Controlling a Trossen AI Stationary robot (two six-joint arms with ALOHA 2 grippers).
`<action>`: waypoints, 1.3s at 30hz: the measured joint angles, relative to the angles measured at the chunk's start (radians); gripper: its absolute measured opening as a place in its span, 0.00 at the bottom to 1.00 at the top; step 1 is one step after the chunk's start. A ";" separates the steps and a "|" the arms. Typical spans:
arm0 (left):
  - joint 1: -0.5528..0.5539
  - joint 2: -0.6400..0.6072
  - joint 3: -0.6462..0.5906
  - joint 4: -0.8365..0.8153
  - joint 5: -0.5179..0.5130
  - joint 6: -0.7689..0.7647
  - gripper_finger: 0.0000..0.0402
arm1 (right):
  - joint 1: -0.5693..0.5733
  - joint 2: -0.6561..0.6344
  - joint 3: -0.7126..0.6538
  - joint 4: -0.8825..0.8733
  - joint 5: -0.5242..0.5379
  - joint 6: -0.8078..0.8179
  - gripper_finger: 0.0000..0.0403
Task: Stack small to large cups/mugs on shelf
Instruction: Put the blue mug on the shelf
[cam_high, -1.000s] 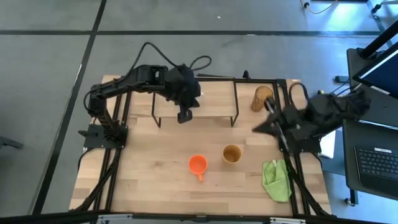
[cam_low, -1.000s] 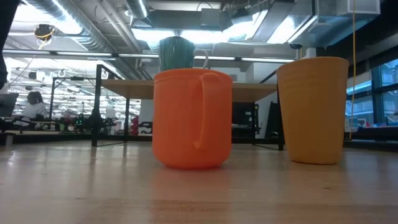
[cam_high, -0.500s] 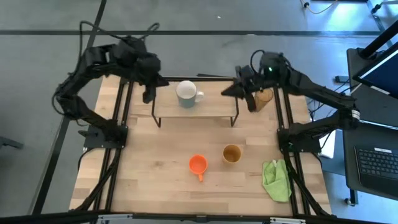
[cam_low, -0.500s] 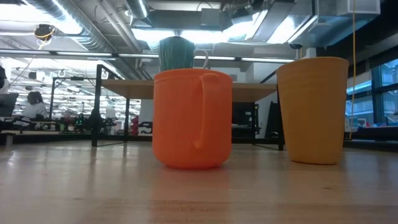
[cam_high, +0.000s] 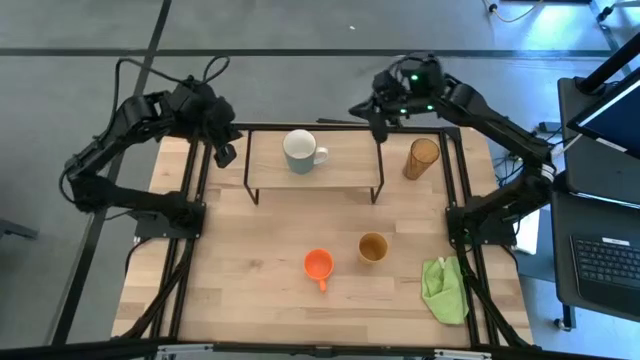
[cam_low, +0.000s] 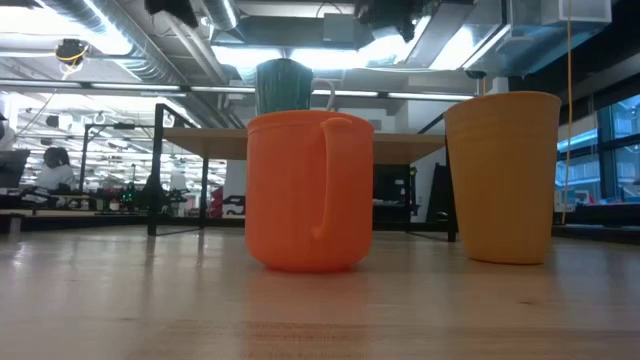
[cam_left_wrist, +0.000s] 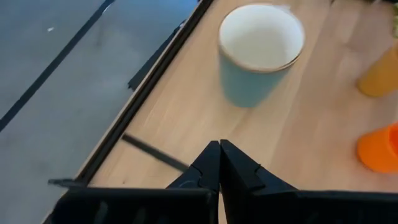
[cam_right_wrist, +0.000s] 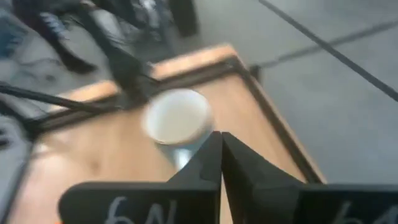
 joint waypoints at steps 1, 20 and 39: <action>0.012 -0.010 -0.021 0.007 -0.006 -0.002 0.00 | 0.000 0.008 0.002 -0.011 0.039 -0.005 0.03; 0.136 -0.034 -0.422 0.403 0.245 -0.090 0.00 | -0.057 0.208 0.012 -0.053 0.097 0.089 0.00; 0.084 0.098 -0.483 0.679 0.355 -0.197 0.00 | 0.061 0.279 0.010 0.004 0.000 0.167 0.00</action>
